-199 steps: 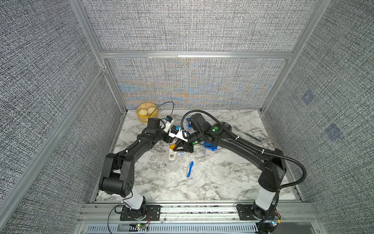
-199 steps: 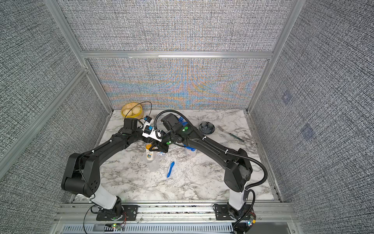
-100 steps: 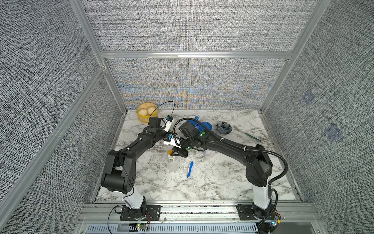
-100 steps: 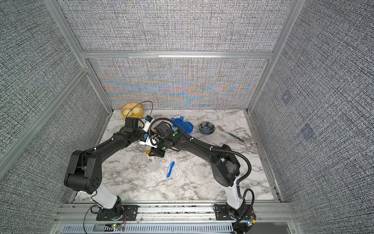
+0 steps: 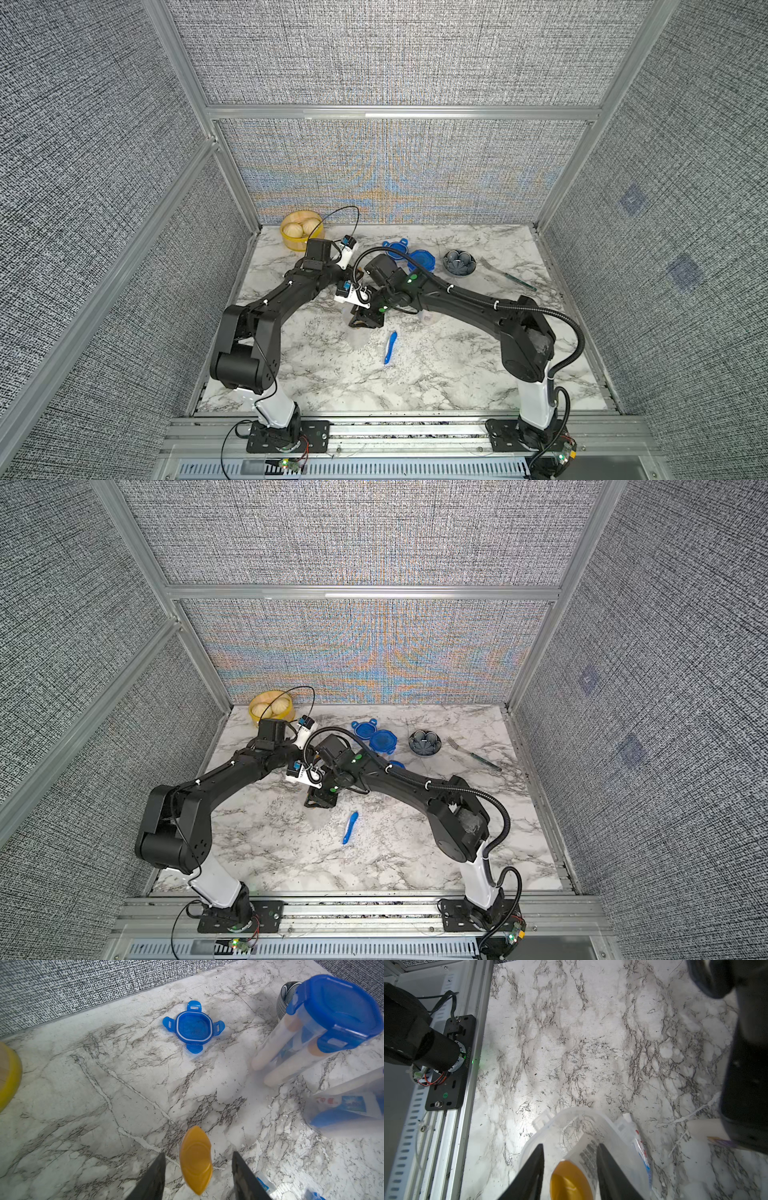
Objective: Pack away toiletry kits
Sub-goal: Place the toiletry item into the container.
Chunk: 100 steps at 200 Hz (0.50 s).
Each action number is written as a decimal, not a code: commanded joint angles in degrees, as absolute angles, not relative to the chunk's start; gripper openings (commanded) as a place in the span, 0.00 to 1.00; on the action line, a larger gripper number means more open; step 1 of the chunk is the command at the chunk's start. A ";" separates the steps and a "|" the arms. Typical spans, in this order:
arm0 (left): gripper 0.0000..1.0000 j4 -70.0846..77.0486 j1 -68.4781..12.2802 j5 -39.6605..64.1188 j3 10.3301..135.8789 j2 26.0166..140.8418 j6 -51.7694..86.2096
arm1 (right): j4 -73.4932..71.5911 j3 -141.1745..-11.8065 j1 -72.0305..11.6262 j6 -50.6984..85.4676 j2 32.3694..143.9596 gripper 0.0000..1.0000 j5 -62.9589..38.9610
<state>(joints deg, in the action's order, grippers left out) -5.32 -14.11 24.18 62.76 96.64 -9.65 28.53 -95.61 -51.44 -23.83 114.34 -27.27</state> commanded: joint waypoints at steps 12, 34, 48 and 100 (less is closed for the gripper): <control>0.51 -7.65 -14.11 25.48 63.46 96.60 -10.18 | 28.43 -95.45 -51.41 -24.39 113.33 0.49 -27.59; 0.51 -9.41 -14.12 25.55 63.54 96.23 -10.42 | 28.83 -95.45 -51.42 -24.37 112.28 0.50 -27.77; 0.51 -10.33 -14.15 25.47 63.53 96.04 -10.71 | 28.91 -95.30 -51.30 -24.17 111.25 0.51 -27.69; 0.41 -11.13 -14.14 23.91 64.28 96.78 -10.76 | 23.47 -90.39 -48.51 -19.12 103.19 0.51 -30.18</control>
